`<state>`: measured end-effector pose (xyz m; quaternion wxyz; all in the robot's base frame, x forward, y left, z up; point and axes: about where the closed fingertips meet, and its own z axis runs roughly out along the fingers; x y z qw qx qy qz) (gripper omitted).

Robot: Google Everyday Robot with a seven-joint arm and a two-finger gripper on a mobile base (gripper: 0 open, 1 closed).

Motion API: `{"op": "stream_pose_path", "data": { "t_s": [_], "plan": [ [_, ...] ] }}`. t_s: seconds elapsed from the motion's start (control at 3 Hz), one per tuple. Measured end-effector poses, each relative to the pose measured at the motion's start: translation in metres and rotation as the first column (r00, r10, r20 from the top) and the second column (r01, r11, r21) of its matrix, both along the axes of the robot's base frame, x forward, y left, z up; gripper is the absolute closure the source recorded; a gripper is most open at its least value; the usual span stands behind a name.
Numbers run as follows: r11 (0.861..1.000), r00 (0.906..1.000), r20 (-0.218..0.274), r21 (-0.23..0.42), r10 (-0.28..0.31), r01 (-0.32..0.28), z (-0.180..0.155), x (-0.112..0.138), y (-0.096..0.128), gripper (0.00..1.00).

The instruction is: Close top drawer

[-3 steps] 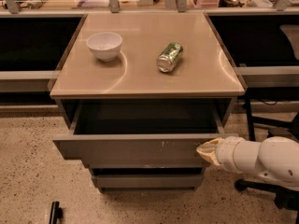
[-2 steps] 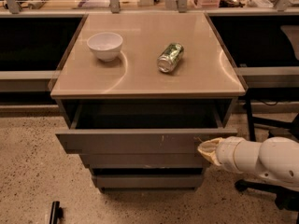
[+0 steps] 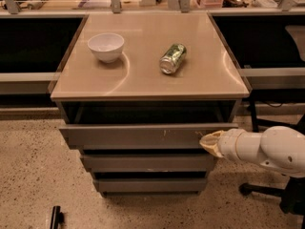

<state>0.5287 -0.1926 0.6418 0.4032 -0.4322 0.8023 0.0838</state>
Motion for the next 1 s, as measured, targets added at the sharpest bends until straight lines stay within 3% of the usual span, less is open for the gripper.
{"op": "stream_pose_path", "data": {
  "t_s": [0.33,1.0],
  "plan": [
    [1.000,0.9993,0.029,-0.004,0.024,-0.024,0.002,0.029,0.001,1.00],
    [1.000,0.9982,0.056,-0.015,0.020,-0.020,0.004,0.052,-0.001,1.00]
  ]
}}
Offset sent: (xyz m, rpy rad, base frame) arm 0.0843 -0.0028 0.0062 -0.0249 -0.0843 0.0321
